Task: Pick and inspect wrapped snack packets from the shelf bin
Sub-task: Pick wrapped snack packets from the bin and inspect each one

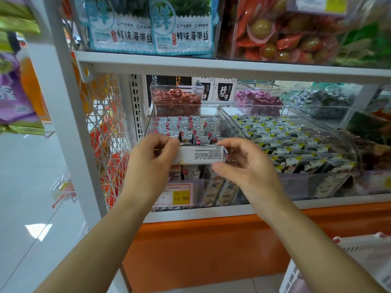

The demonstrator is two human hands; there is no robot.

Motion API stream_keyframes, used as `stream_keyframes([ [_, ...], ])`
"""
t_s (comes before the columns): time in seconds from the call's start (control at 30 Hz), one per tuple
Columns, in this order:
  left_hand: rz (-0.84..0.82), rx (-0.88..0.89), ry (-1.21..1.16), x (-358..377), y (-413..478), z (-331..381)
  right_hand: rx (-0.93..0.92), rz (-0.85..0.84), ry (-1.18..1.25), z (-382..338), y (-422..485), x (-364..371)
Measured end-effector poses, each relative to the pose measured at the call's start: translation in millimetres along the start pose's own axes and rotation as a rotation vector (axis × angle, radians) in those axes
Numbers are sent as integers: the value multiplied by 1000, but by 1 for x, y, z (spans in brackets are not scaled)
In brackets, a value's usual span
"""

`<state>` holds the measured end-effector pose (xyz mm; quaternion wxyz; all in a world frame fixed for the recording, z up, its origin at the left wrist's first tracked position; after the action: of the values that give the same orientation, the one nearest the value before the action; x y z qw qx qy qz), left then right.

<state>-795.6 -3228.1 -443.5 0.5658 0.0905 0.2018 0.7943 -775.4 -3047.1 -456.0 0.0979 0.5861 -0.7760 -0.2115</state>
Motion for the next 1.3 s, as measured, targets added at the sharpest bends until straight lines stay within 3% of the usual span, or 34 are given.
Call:
stream_keyframes([
  [0.1,-27,31,23,7,9,4,-38,99,-61,-12,14,-10],
  [0.2,-29,328,431,14,24,13,-75,224,-116,-21,43,-17],
  [0.3,-243,473,839,37,26,-1,-143,234,-266,-23,72,-4],
  [0.43,-492,457,1055,55,19,-29,-273,174,-450,-19,107,21],
  [0.57,-534,456,1072,54,16,-34,-327,-70,-768,-4,126,58],
  [0.7,-514,415,1019,54,15,-33,-343,-168,-917,7,128,79],
  [0.83,-474,461,1035,49,15,-26,-330,-521,-1060,25,118,104],
  [1.03,-437,447,1066,41,21,-20,-205,-329,-830,18,147,86],
  [1.3,-453,431,1047,38,20,-22,-360,-372,-1272,45,160,113],
])
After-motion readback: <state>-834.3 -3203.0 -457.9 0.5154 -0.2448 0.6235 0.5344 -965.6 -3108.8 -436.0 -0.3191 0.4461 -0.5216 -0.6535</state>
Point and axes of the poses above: each hand's wrist, its own y-axis towards the middle knuckle, its own x-axis out of the palm, z = x × y, the point moved 7 cm from there along y, towards the middle knuckle, and after that the axes turned 12 degrees about z, right-handed, at the moved point
